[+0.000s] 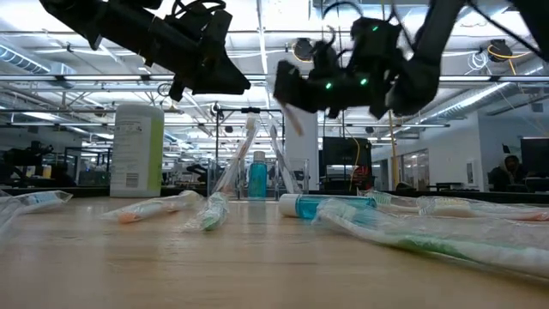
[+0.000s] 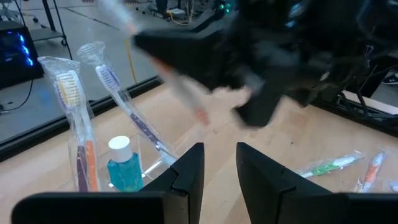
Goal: Pick & Place toothbrushing station
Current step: Put the orange toothbrush to the right of the transparent organizer
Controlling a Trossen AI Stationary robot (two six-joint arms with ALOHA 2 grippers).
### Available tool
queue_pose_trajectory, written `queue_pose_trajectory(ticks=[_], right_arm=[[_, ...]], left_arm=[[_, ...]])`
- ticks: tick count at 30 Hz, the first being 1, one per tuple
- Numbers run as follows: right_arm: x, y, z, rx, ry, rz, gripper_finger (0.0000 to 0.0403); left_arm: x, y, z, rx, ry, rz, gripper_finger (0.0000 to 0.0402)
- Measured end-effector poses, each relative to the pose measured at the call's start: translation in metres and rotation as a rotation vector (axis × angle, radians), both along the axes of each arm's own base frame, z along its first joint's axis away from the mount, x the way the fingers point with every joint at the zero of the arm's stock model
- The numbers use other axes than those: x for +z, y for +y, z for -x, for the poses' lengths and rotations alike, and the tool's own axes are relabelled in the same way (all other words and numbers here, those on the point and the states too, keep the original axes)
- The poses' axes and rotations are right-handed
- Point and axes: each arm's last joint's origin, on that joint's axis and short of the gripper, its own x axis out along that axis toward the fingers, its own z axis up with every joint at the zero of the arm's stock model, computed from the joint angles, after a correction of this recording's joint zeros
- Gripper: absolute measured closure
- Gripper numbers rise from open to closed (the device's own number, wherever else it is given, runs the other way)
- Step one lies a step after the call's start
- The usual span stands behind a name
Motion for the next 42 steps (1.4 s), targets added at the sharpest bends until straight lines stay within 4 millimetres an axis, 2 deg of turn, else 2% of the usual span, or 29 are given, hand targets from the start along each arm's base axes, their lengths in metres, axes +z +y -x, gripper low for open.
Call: queue_pose_trajectory(ticks=[5, 15, 23, 26, 30, 38, 42], right_arm=[[-0.018, -0.013, -0.013, -0.033, 0.02, -0.02, 0.0381], [-0.043, -0.019, -0.014, -0.149, 0.129, -0.038, 0.0382], [-0.046, -0.027, -0.012, -0.165, 0.125, -0.054, 0.0378], [-0.047, -0.02, -0.014, -0.147, 0.157, -0.041, 0.0376], [-0.056, -0.012, -0.016, -0.144, 0.284, -0.018, 0.0374], [-0.054, 0.006, -0.015, -0.353, 0.284, -0.022, 0.0349], [-0.055, 0.019, -0.018, -0.333, 0.344, 0.023, 0.0332]], left_arm=[[0.0, 0.0, 0.0, -0.004, 0.012, -0.012, 0.0305], [-0.004, -0.006, 0.001, -0.03, 0.059, -0.027, 0.0305], [-0.005, -0.011, 0.002, -0.046, 0.065, -0.02, 0.0305], [-0.005, -0.012, 0.002, -0.049, 0.063, -0.019, 0.0305], [-0.005, -0.012, 0.002, -0.041, 0.051, 0.004, 0.0305], [-0.005, -0.013, 0.002, -0.039, 0.045, 0.015, 0.0305], [-0.005, -0.013, 0.002, -0.038, 0.044, 0.017, 0.0305]])
